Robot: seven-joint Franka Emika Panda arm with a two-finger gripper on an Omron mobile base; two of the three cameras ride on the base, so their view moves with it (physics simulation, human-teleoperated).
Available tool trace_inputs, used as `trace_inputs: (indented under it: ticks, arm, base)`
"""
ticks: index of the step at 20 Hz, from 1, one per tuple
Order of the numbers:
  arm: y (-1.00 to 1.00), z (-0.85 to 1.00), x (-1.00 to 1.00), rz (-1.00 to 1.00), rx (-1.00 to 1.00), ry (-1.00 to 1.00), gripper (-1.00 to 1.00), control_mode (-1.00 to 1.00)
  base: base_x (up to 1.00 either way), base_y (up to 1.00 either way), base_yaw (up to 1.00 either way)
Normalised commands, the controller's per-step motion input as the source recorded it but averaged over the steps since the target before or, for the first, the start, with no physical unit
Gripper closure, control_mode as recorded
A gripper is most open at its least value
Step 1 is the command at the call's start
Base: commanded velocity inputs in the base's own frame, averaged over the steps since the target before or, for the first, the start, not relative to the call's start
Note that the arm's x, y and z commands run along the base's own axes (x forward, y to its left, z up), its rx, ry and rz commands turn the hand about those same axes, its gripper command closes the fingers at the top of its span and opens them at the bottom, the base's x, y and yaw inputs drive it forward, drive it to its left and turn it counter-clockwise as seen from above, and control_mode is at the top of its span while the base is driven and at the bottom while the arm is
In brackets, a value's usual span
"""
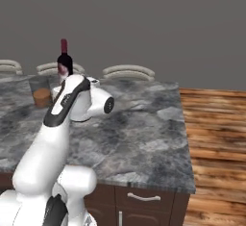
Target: Open the cabinet directly in front. Then move the wine and the mug to the dining counter with the jar on it.
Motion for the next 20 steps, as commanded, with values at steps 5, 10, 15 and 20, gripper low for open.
trace_inputs:
  ticks: [5,10,15,20]
  arm:
    - [0.02,-0.63,1.0,0.17,-0.04,-0.07,1.0,-1.0]
    - [0.0,-0.31,0.71,0.05,-0.03,-0.05,1.0,-1.0]
    - [0.0,-0.02,0.0,0.0,0.0,0.01,1.0,-1.0]
    - [0.01,-0.43,0.02,0.02,-0.01,0.09,1.0,-1.0]
  base:
    - [0.0,0.0,0.0]
    - [0.0,0.0,0.0]
    - [0.0,0.0,0.0]
    - [0.0,0.0,0.0]
